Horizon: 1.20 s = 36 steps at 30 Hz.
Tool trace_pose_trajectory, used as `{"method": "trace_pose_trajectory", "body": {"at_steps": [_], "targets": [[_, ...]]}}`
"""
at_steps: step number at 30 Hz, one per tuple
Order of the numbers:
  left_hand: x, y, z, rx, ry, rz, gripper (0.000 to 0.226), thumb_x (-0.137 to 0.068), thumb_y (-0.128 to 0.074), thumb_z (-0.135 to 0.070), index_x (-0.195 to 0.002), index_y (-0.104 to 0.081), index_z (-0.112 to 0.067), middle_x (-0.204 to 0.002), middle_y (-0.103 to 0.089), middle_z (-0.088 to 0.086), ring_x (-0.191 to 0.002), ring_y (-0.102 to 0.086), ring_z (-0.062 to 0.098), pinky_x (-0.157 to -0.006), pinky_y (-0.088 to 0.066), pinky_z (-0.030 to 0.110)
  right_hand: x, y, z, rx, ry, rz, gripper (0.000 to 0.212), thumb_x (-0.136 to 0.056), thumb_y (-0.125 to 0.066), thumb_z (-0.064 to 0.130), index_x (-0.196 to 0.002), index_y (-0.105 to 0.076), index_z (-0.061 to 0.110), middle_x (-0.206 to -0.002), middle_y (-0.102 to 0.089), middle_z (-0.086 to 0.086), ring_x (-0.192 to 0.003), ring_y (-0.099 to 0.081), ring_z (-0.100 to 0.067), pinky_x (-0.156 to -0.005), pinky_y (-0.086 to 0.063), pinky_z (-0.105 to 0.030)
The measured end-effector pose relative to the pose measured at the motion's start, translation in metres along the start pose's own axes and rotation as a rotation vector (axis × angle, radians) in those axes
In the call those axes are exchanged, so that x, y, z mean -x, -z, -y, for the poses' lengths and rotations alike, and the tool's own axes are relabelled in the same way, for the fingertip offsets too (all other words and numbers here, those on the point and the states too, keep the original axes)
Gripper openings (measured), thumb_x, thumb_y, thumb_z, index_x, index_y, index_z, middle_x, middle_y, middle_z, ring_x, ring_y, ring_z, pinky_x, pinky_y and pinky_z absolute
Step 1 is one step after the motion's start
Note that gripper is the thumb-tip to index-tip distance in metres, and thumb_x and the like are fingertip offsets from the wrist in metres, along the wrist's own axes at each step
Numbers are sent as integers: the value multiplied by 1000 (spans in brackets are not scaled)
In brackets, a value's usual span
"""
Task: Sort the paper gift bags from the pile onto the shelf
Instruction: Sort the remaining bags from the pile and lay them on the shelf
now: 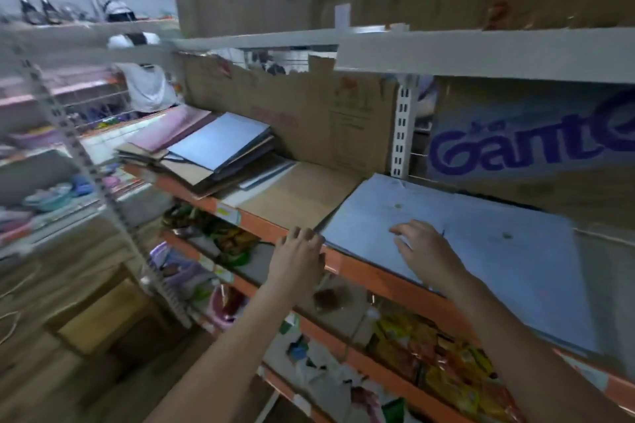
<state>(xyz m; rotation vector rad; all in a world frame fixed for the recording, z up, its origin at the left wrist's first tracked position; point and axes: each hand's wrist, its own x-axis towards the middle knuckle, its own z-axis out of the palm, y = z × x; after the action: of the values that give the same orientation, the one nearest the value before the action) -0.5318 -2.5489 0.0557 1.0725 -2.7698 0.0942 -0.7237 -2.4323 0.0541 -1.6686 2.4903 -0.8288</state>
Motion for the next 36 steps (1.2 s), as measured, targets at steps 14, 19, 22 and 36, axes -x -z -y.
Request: {"method": "trace_pose_trajectory", "body": {"at_steps": [14,19,22,36], "targets": [[-31,-16,235,-24,324,-47,35,-97,-39,-33,-128,-51,-24,-132,-50,-2,-123,-39,19,-101,-34,33,-197,-131,146,-84,267,110,25,-92,-47,15,-113,-61,12,-111,-58,-4,-103,-53,-19,-86,-45,-30],[-78,-19,309,-53,392,-58,34,-97,-37,-35,-125,-53,-24,-129,-53,-2,-121,-42,20,-97,-36,34,-284,-168,184,-132,248,143,27,-93,-47,15,-116,-60,11,-115,-59,-9,-106,-55,-24,-90,-44,-33],[-105,-22,351,-55,446,-54,34,-97,-37,-35,-125,-53,-24,-129,-52,-3,-121,-41,20,-97,-36,33,-331,-186,204,-148,239,195,29,-96,-44,19,-121,-56,10,-117,-56,-7,-108,-54,-21,-87,-43,-29],[-225,-29,548,43,502,-81,36,-96,-38,-31,-127,-51,-16,-127,-53,4,-118,-44,23,-96,-39,33,-431,-257,242,-257,-222,57,53,-91,-53,26,-134,-39,-2,-133,-42,-21,-111,-50,-32,-93,-41,-37]]}}
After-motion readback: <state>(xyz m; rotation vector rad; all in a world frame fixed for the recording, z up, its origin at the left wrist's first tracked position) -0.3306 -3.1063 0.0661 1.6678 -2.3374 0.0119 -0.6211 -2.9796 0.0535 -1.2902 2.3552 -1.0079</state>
